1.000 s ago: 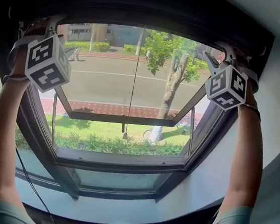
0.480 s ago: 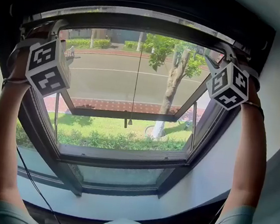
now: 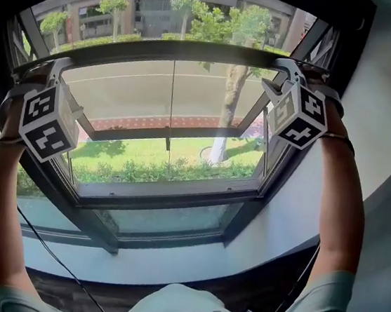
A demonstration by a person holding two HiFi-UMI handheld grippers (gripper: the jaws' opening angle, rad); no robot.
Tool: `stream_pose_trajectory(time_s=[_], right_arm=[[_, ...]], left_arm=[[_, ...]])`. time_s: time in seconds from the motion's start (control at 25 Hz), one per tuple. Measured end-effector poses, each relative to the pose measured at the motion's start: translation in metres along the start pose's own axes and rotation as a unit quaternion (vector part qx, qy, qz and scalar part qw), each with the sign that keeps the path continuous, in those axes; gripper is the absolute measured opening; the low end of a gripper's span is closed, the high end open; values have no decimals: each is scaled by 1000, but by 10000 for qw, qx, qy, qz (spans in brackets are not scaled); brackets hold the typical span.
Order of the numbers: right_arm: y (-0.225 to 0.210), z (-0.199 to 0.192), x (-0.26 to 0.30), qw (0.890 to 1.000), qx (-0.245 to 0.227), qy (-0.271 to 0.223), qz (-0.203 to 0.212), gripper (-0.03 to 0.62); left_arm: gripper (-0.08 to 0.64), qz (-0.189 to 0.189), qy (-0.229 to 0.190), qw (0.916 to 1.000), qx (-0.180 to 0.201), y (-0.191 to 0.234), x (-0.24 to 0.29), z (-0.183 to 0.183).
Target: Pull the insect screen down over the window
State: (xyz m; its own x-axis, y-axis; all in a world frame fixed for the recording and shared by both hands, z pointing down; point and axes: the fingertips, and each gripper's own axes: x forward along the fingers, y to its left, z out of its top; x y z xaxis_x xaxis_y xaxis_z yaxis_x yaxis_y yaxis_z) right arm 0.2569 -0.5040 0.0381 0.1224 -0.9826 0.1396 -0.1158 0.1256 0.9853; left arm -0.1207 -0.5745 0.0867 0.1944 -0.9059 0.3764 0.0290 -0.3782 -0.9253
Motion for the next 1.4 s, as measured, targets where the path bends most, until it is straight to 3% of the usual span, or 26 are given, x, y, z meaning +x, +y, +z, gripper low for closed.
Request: stream_pose_trajectory(time_s=[0.28, 1.12, 1.4], right_arm=[[59, -4, 0, 9985, -95, 125, 518, 144], [158, -24, 11, 9921, -252, 332, 1179, 144], [201, -26, 16, 9871, -394, 414, 1498, 144]], left_arm=[[405, -688, 1, 9976, 25, -58, 9, -5], [405, -1244, 54, 9920, 190, -153, 42, -2], [405, -1659, 7, 9860, 139, -195, 54, -6]])
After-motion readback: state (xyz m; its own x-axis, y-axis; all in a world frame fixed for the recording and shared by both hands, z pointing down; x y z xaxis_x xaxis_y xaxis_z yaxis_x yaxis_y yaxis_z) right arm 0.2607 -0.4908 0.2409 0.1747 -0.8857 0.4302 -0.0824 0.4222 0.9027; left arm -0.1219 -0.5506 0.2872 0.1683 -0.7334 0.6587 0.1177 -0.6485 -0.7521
